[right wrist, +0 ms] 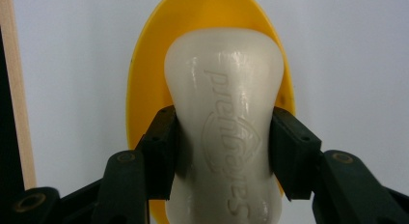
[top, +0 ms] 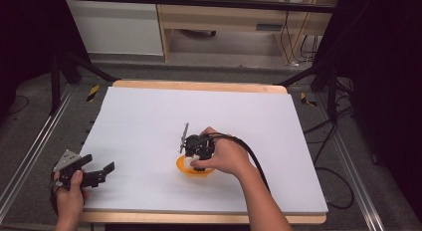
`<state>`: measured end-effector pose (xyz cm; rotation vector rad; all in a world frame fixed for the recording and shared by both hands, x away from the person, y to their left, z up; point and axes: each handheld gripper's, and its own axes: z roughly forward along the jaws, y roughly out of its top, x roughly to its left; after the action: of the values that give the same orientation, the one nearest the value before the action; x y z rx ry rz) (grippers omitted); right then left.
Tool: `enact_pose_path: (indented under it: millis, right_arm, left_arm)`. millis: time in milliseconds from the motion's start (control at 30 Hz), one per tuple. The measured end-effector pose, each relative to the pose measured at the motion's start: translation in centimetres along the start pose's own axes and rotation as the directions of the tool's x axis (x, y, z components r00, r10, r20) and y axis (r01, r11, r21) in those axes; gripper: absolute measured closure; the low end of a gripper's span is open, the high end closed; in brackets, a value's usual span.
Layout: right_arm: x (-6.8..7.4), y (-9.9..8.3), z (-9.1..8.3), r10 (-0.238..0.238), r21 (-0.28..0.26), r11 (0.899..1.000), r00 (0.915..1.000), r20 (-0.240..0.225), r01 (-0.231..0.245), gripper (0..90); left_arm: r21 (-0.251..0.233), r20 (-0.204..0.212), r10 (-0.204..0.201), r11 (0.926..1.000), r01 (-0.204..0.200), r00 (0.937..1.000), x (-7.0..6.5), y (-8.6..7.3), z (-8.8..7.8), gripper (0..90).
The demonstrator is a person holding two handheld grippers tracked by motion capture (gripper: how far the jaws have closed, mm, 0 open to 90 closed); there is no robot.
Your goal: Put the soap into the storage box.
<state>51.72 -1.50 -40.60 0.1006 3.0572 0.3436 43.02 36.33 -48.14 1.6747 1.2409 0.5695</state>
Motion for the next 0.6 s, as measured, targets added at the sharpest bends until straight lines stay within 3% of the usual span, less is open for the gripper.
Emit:
enact_pose_path:
  millis: [200, 600]
  right_arm:
    - [-0.1, -0.5, -1.3, 0.023, -0.067, 0.997, 0.9997, -0.013, -0.023, 43.0]
    - [-0.2, -2.3, -3.3, 0.051, -0.086, 0.995, 0.9985, 0.017, -0.05, 44.3]
  left_arm:
    - [0.002, 0.0, 0.001, 1.0, -0.001, 1.0, 0.0, 0.0, 0.0, 0.0]
    - [0.002, -0.003, 0.003, 1.0, -0.003, 1.0, -0.1, 0.0, 0.0, 0.0]
